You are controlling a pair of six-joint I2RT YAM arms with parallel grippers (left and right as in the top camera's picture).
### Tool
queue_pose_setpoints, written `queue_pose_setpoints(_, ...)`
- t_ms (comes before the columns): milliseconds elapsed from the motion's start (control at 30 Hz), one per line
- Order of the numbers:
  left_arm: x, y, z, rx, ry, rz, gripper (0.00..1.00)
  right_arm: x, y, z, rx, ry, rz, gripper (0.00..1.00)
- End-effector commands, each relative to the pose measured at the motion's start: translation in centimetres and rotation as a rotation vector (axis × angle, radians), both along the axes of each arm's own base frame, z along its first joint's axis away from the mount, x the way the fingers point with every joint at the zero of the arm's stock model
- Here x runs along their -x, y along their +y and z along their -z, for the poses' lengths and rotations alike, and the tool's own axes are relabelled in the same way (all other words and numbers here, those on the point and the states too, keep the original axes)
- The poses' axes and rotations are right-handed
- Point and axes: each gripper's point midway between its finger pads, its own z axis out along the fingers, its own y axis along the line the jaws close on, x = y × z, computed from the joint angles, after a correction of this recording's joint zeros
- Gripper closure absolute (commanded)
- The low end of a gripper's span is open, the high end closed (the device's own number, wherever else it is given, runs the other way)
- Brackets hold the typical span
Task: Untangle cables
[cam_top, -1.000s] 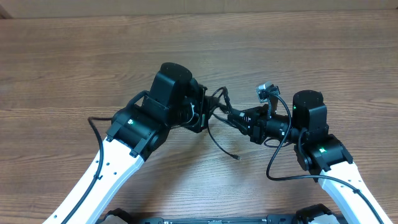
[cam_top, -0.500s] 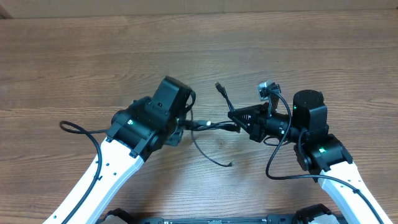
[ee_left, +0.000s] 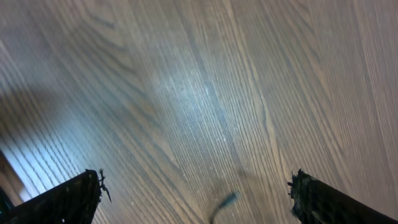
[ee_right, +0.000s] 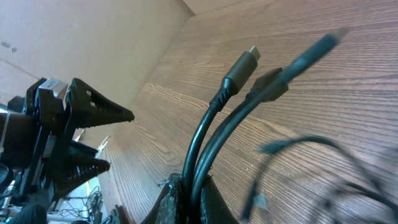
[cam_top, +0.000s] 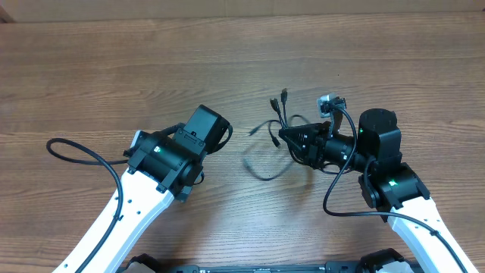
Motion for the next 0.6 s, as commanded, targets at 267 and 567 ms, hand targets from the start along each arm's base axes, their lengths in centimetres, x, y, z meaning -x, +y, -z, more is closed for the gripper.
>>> queue_pose_setpoints(267,-2.8,-3.4,-1.6,-0.056,-0.071,0.505,0.00,-0.3,0.6,-2.4,-0.108,0.031,0.009,0.96)
queue_pose_setpoints(567,-4.5,-6.0,-2.8,-0.068,-0.161,0.740,0.00,-0.3,1.2,-5.4,-0.296,0.157,0.019,0.96)
